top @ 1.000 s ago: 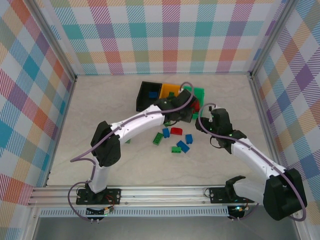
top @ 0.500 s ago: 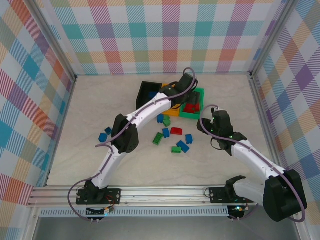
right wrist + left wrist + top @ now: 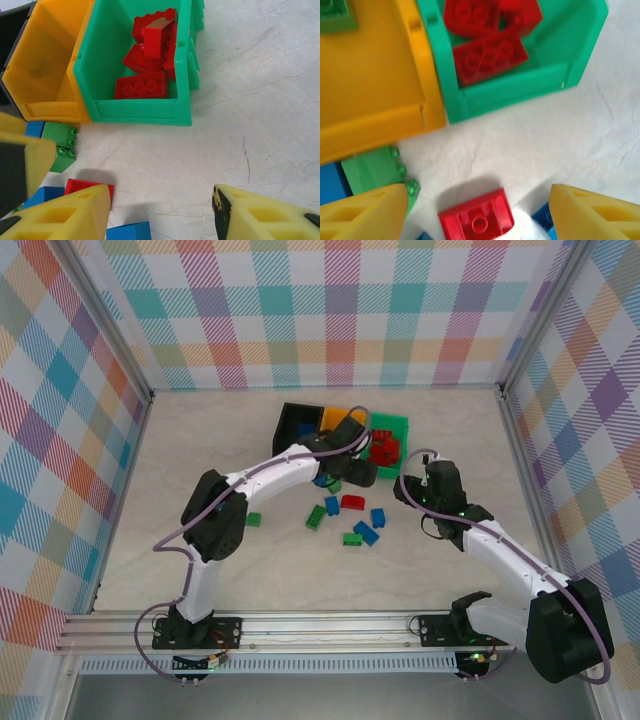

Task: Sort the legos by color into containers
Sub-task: Pick up the lego from the center of the table.

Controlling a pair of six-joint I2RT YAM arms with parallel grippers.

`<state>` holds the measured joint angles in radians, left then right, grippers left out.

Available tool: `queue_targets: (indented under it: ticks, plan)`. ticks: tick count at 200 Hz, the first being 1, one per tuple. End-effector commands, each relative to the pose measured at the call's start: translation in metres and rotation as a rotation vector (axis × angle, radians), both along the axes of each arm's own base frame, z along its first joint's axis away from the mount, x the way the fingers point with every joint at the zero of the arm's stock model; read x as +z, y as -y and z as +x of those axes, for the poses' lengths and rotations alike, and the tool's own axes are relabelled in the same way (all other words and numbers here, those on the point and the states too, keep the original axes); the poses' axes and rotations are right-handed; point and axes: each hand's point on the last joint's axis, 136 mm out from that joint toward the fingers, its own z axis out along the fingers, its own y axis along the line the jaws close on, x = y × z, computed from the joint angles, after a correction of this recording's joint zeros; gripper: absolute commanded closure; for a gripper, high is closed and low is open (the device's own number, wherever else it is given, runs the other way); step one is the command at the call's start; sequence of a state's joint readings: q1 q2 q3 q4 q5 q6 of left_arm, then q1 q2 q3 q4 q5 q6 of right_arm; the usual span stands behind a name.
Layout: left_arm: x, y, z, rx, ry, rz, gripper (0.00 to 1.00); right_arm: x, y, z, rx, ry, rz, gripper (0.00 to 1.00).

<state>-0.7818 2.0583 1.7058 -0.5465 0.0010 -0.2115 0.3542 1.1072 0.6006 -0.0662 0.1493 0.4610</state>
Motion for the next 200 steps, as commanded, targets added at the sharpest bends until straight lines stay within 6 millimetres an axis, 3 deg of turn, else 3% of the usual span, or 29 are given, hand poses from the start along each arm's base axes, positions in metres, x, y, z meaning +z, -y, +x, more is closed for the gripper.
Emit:
queue_targets:
  ticks: [1,50,111,200]
  plan:
    - [-0.001,0.004,-0.013,-0.050,-0.032,-0.016,0.25,0.001,-0.002,0.004,-0.005,0.015,0.023,0.43]
    - [-0.044,-0.004,-0.027,-0.069,-0.133,0.117,0.24,-0.002,0.000,0.005,-0.010,0.012,0.008,0.43]
    - [-0.063,-0.004,-0.047,-0.087,-0.198,0.185,0.22,-0.003,0.000,0.005,-0.009,0.008,0.005,0.43]
    - [-0.090,-0.012,-0.040,-0.040,-0.226,0.349,0.24,-0.001,0.001,0.005,-0.011,0.014,0.005,0.43]
